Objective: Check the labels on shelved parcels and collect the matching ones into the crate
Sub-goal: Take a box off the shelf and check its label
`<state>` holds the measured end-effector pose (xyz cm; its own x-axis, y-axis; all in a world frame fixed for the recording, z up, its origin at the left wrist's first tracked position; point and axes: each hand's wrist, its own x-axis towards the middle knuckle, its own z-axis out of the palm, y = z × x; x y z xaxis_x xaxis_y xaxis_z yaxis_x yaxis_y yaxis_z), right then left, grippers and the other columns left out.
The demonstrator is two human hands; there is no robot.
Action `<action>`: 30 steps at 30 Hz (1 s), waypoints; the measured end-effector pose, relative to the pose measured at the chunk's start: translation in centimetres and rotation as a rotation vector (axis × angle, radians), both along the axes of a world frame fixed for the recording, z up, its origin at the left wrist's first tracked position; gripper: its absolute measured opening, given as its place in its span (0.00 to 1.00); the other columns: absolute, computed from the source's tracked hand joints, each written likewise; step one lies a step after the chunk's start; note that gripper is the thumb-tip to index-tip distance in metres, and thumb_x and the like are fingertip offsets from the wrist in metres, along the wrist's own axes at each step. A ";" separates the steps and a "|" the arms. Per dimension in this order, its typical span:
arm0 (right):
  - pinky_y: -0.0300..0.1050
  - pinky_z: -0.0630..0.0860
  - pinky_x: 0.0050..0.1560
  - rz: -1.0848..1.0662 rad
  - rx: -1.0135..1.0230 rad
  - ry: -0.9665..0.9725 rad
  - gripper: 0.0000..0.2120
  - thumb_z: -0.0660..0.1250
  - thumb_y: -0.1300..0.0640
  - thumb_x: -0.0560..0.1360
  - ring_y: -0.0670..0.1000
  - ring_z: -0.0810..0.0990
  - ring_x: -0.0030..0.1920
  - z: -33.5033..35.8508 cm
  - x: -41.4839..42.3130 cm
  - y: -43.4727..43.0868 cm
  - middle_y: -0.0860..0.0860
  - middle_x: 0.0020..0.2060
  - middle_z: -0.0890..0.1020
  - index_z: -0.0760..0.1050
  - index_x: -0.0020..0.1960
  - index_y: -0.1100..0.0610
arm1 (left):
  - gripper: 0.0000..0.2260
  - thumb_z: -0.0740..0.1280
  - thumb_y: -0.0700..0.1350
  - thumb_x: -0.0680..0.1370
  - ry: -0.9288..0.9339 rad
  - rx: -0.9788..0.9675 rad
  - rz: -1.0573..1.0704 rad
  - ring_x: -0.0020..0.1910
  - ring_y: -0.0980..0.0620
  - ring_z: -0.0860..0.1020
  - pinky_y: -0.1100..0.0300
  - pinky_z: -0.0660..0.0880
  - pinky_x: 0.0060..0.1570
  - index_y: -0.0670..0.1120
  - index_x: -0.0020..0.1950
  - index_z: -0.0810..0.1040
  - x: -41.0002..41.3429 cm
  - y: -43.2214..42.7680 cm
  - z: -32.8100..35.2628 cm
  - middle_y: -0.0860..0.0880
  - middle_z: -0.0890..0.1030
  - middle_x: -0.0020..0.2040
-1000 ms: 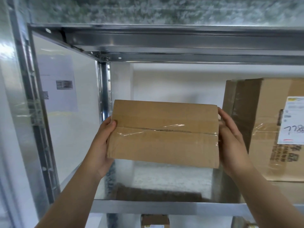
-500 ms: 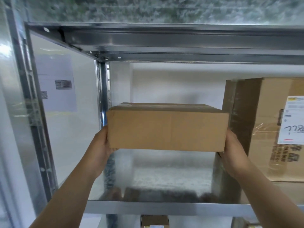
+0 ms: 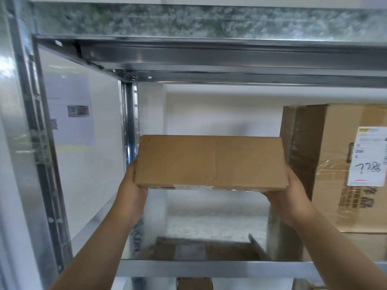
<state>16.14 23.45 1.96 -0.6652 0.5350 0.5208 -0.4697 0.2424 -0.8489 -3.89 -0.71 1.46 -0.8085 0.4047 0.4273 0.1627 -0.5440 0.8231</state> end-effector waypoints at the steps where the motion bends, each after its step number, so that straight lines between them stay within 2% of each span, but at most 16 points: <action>1: 0.41 0.84 0.49 -0.006 -0.004 -0.014 0.18 0.51 0.61 0.88 0.46 0.86 0.49 0.1 0.0 0.0 0.46 0.47 0.88 0.79 0.60 0.51 | 0.18 0.52 0.53 0.87 0.021 0.012 -0.038 0.56 0.55 0.82 0.53 0.70 0.71 0.50 0.64 0.79 0.1 0.0 0.0 0.54 0.86 0.52; 4: 0.45 0.84 0.50 0.006 -0.024 -0.058 0.20 0.52 0.56 0.89 0.51 0.86 0.55 0.5 0.2 -0.1 0.49 0.53 0.88 0.83 0.61 0.47 | 0.41 0.65 0.73 0.74 0.076 0.003 -0.188 0.72 0.48 0.76 0.49 0.69 0.76 0.47 0.78 0.71 -0.3 -0.7 -0.2 0.45 0.79 0.71; 6: 0.52 0.83 0.55 0.045 -0.084 -0.092 0.23 0.51 0.50 0.89 0.52 0.86 0.59 0.7 0.5 -0.4 0.49 0.57 0.88 0.85 0.60 0.42 | 0.49 0.76 0.70 0.67 0.086 -0.003 -0.281 0.72 0.46 0.76 0.48 0.72 0.73 0.45 0.79 0.69 -0.6 -1.2 -0.3 0.43 0.77 0.72; 8: 0.57 0.79 0.62 0.075 -0.144 -0.129 0.22 0.51 0.45 0.88 0.53 0.85 0.62 0.6 0.8 -0.5 0.51 0.61 0.87 0.85 0.62 0.42 | 0.39 0.79 0.57 0.72 0.084 -0.015 -0.291 0.64 0.48 0.81 0.52 0.79 0.64 0.45 0.78 0.70 -1.3 -1.2 -0.6 0.45 0.81 0.68; 9: 0.56 0.78 0.64 0.080 -0.176 -0.128 0.20 0.54 0.45 0.87 0.54 0.85 0.64 0.6 1.0 -0.4 0.52 0.62 0.86 0.84 0.64 0.45 | 0.31 0.74 0.49 0.77 0.093 -0.013 -0.287 0.62 0.48 0.82 0.52 0.81 0.61 0.47 0.79 0.69 -1.6 -1.2 -0.8 0.46 0.81 0.68; 11: 0.51 0.81 0.59 0.099 -0.287 -0.064 0.19 0.59 0.46 0.83 0.53 0.86 0.61 0.6 1.1 -0.4 0.54 0.61 0.87 0.85 0.64 0.50 | 0.27 0.68 0.41 0.80 0.045 -0.008 -0.247 0.60 0.50 0.83 0.52 0.81 0.61 0.53 0.79 0.70 -2.2 -1.2 -1.4 0.49 0.83 0.66; 13: 0.50 0.83 0.52 0.159 -0.377 -0.010 0.20 0.61 0.43 0.79 0.52 0.87 0.54 0.9 1.1 -0.8 0.54 0.57 0.88 0.87 0.59 0.50 | 0.28 0.70 0.42 0.75 0.020 -0.056 -0.157 0.56 0.54 0.84 0.57 0.83 0.55 0.56 0.74 0.75 -2.3 -0.9 -2.0 0.51 0.85 0.62; 15: 0.58 0.81 0.53 0.211 -0.406 -0.018 0.24 0.61 0.39 0.78 0.55 0.87 0.53 1.3 1.0 -1.7 0.56 0.57 0.87 0.86 0.61 0.51 | 0.20 0.70 0.45 0.76 0.071 -0.163 -0.065 0.59 0.54 0.83 0.59 0.82 0.53 0.59 0.67 0.80 -2.0 -0.3 -2.4 0.50 0.84 0.64; 18: 0.74 0.79 0.57 0.361 -0.404 -0.059 0.29 0.58 0.33 0.77 0.63 0.85 0.62 1.9 0.7 -3.2 0.57 0.64 0.85 0.80 0.70 0.48 | 0.14 0.66 0.53 0.80 0.100 -0.275 0.042 0.70 0.54 0.76 0.49 0.72 0.72 0.65 0.64 0.81 -1.0 0.6 -1.9 0.57 0.79 0.69; 19: 0.77 0.77 0.60 0.398 -0.385 -0.068 0.31 0.57 0.33 0.78 0.64 0.83 0.65 2.1 0.6 -3.8 0.57 0.66 0.83 0.77 0.73 0.47 | 0.15 0.64 0.54 0.82 0.084 -0.285 0.041 0.71 0.54 0.75 0.46 0.69 0.75 0.63 0.68 0.79 -0.9 0.9 -1.6 0.57 0.78 0.71; 21: 0.75 0.75 0.65 0.437 -0.352 -0.081 0.31 0.55 0.33 0.78 0.63 0.82 0.67 2.5 0.3 -4.9 0.57 0.67 0.83 0.78 0.73 0.48 | 0.17 0.60 0.55 0.85 0.075 -0.327 -0.014 0.72 0.52 0.75 0.42 0.67 0.76 0.60 0.74 0.75 -0.6 1.5 -1.0 0.55 0.78 0.72; 23: 0.69 0.76 0.68 0.434 -0.323 -0.106 0.32 0.53 0.32 0.79 0.60 0.83 0.67 2.7 -0.1 -5.5 0.57 0.66 0.83 0.81 0.70 0.50 | 0.16 0.58 0.56 0.87 0.064 -0.363 -0.117 0.67 0.50 0.79 0.42 0.74 0.70 0.58 0.73 0.77 0.2 1.9 0.0 0.52 0.82 0.68; 25: 0.63 0.77 0.67 0.408 -0.265 -0.123 0.32 0.52 0.32 0.80 0.58 0.82 0.67 2.9 -0.4 -6.1 0.55 0.66 0.83 0.79 0.71 0.49 | 0.15 0.57 0.52 0.88 -0.007 -0.342 -0.173 0.51 0.51 0.86 0.52 0.83 0.49 0.52 0.61 0.84 0.8 2.1 0.8 0.49 0.87 0.54; 26: 0.60 0.78 0.65 0.389 -0.221 -0.123 0.32 0.52 0.32 0.80 0.56 0.82 0.68 2.9 -0.5 -6.4 0.54 0.67 0.83 0.77 0.73 0.48 | 0.17 0.56 0.49 0.88 -0.024 -0.322 -0.200 0.43 0.52 0.87 0.57 0.83 0.40 0.51 0.54 0.86 1.1 2.1 1.1 0.50 0.88 0.47; 28: 0.56 0.80 0.64 0.350 -0.156 -0.096 0.31 0.54 0.32 0.78 0.54 0.81 0.69 2.8 -0.6 -6.8 0.51 0.68 0.83 0.73 0.74 0.44 | 0.25 0.55 0.49 0.88 -0.042 -0.255 -0.261 0.36 0.54 0.86 0.61 0.82 0.33 0.53 0.42 0.88 1.9 2.1 1.6 0.52 0.87 0.39; 30: 0.59 0.78 0.67 0.338 -0.164 -0.061 0.29 0.55 0.32 0.77 0.54 0.81 0.69 2.7 -0.8 -7.0 0.49 0.68 0.83 0.73 0.73 0.42 | 0.27 0.54 0.52 0.87 -0.069 -0.185 -0.248 0.34 0.55 0.86 0.62 0.81 0.32 0.53 0.39 0.88 2.4 2.2 2.0 0.53 0.87 0.38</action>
<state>15.37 16.45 4.71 -0.8456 0.3533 0.4002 -0.4471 -0.0591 -0.8925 -1.46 1.47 3.45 -0.6999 0.6589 0.2755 -0.0157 -0.3998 0.9165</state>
